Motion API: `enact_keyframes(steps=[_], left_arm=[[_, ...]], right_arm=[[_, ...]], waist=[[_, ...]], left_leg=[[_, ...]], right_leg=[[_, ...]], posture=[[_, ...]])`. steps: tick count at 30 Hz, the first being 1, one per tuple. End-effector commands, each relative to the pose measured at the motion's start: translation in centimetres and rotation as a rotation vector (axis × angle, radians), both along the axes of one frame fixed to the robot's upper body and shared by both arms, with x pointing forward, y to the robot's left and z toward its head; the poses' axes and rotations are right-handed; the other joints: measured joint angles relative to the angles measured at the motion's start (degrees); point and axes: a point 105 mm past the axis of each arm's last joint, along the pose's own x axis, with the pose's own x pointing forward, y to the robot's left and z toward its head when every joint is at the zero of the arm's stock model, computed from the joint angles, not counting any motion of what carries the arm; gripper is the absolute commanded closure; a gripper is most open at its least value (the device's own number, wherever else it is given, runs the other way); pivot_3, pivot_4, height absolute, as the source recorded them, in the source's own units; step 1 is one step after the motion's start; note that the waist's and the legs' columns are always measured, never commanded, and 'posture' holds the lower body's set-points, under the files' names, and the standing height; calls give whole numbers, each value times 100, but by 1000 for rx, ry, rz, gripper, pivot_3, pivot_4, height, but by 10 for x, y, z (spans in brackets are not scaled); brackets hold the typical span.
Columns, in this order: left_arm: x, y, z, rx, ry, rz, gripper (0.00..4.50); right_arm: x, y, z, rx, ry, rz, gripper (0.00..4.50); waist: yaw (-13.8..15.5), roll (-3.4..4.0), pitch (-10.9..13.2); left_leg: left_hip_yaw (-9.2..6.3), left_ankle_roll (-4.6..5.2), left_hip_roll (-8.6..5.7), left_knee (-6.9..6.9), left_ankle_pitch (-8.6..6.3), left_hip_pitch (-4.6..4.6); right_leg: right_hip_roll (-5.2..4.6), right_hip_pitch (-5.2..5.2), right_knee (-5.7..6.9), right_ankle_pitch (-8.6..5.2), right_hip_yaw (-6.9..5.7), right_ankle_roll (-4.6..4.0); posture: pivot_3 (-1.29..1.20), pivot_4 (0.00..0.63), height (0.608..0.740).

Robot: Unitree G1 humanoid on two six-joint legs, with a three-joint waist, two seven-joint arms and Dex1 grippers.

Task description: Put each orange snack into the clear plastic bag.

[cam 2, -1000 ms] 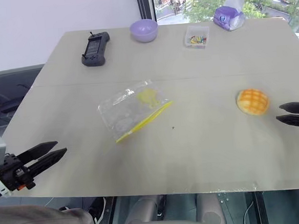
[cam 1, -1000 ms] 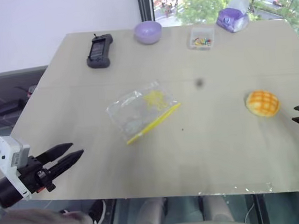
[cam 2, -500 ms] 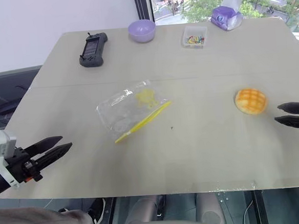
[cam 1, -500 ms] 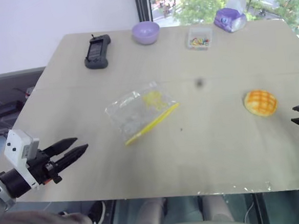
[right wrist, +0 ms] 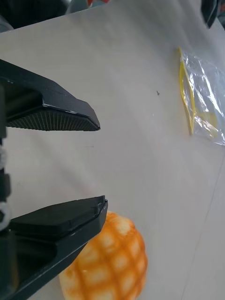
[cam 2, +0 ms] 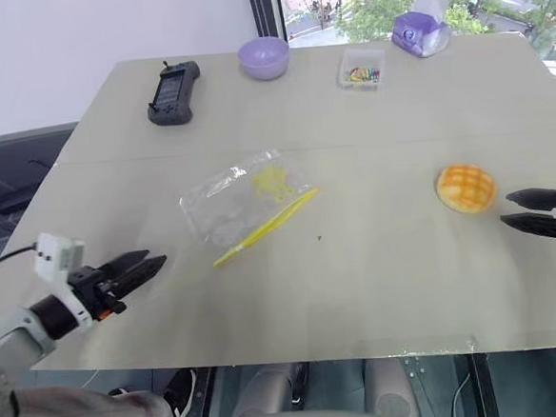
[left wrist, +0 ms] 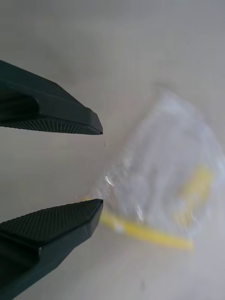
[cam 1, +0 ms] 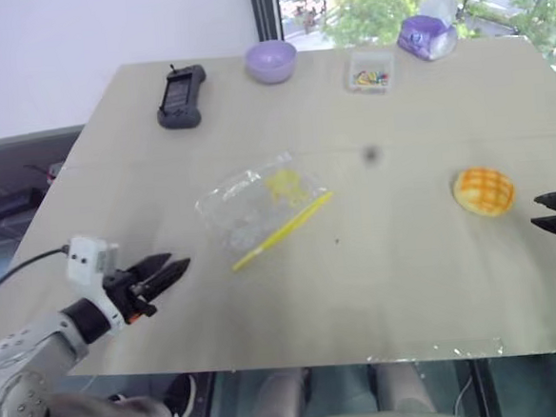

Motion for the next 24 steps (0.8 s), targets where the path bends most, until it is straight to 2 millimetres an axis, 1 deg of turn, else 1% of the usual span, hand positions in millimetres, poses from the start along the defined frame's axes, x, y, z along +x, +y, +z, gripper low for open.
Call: enact_keyframes(steps=[1,3,6,8,10,14,16,18,20,21,24], left_arm=[[19,-7,-18,-79,39,73,2208],[29,-18,-29,-122,57,85,2208],[43,-36,-41,-213,81,108,2208],[50,-47,-44,-273,82,105,2208],[57,-56,-45,-345,84,113,2208],[73,-72,-53,-391,117,136,2208],[79,-80,-54,-378,119,124,2208],[92,-94,-53,-398,139,120,2208],[99,-107,-47,-418,140,83,2208],[103,-108,-45,-428,142,91,2208],[110,-115,-34,-452,142,70,3211]], right_arm=[[2,5,15,10,-69,12,2119],[2,6,15,12,-71,14,2119],[3,9,14,14,-75,14,2119],[2,10,14,15,-77,15,2119],[2,12,14,15,-77,16,2119],[1,15,13,15,-78,16,2119],[2,17,12,17,-80,17,2119],[6,24,10,26,-83,25,2119],[9,31,8,36,-83,33,2119],[11,35,7,39,-84,35,2119],[17,47,3,47,-74,29,2064]], waist=[[13,1,-1],[17,-7,-1],[88,10,-16],[112,15,-20],[151,36,-36],[265,51,-64],[290,55,-69],[308,55,-74],[314,53,-75],[312,53,-75],[282,47,-72]], left_leg=[[-1,-2,0,2,1,0],[-5,-7,0,17,4,-6],[-3,-8,-4,28,4,-5],[-3,-7,-4,42,4,-5],[-2,-5,-6,55,3,3],[-9,2,-12,69,0,11],[-16,2,-15,73,0,23],[-26,2,-18,74,0,36],[-36,1,-21,77,0,36],[-39,1,-21,79,0,36],[-41,-6,-23,80,4,30]], right_leg=[[0,0,-1,2,-1,1],[4,1,1,9,-2,5],[1,6,2,14,1,10],[5,10,7,21,1,13],[4,24,7,24,2,18],[4,43,2,31,-2,30],[4,61,-1,32,-8,31],[4,83,-7,32,-14,31],[4,88,-8,32,-22,31],[4,91,-9,32,-25,32],[3,87,-9,33,-25,32]], posture=[[0,150,740],[0,150,740],[0,150,740],[0,150,740],[0,150,740],[0,150,740],[0,150,740],[0,150,740],[0,150,740],[0,150,740],[0,150,740]])
